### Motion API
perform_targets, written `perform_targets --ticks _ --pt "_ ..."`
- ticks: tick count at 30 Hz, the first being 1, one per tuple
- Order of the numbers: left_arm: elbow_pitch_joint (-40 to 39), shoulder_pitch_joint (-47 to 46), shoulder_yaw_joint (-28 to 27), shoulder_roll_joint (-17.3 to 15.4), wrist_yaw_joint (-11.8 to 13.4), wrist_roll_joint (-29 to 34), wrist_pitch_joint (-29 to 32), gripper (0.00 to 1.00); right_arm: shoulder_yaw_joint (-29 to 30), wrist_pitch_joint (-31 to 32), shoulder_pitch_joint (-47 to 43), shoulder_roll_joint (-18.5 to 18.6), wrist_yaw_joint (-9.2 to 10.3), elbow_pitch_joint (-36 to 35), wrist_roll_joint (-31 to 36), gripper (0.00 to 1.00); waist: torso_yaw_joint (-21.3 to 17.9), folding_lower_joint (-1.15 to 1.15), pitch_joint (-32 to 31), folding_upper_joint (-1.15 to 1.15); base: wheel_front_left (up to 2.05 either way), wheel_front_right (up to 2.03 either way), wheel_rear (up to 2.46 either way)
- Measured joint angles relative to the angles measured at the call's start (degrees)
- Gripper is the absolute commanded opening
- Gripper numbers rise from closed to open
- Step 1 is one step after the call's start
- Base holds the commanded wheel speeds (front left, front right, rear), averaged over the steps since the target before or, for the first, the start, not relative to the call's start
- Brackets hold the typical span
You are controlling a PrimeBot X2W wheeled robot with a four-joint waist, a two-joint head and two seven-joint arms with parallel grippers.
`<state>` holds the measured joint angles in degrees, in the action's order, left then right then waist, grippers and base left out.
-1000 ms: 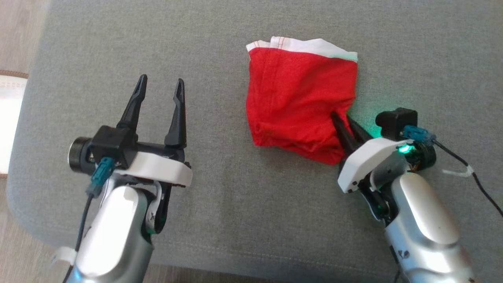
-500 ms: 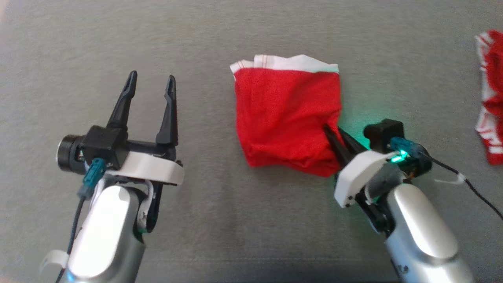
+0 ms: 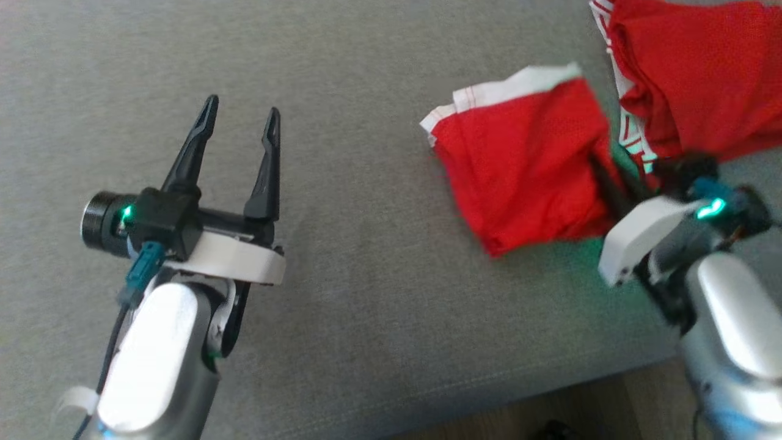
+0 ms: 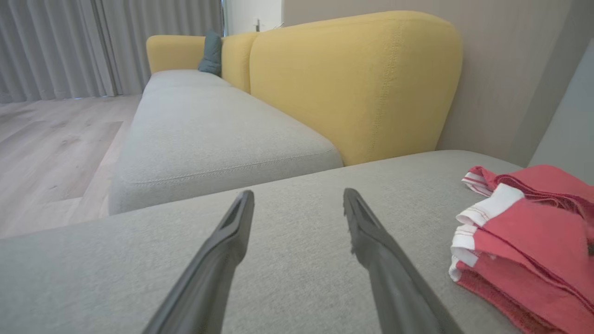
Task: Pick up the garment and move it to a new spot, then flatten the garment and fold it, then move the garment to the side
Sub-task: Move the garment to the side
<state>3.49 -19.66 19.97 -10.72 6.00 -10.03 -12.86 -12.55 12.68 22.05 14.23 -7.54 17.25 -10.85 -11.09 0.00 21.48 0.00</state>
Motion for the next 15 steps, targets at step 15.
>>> perform_targets --ticks 15 --pt "-4.7 -2.0 0.3 -2.4 -0.5 1.1 1.8 1.0 13.6 -0.3 10.9 5.4 0.0 -0.7 -0.7 0.0 -5.3 0.0 5.7 0.0 0.0 0.0 0.0"
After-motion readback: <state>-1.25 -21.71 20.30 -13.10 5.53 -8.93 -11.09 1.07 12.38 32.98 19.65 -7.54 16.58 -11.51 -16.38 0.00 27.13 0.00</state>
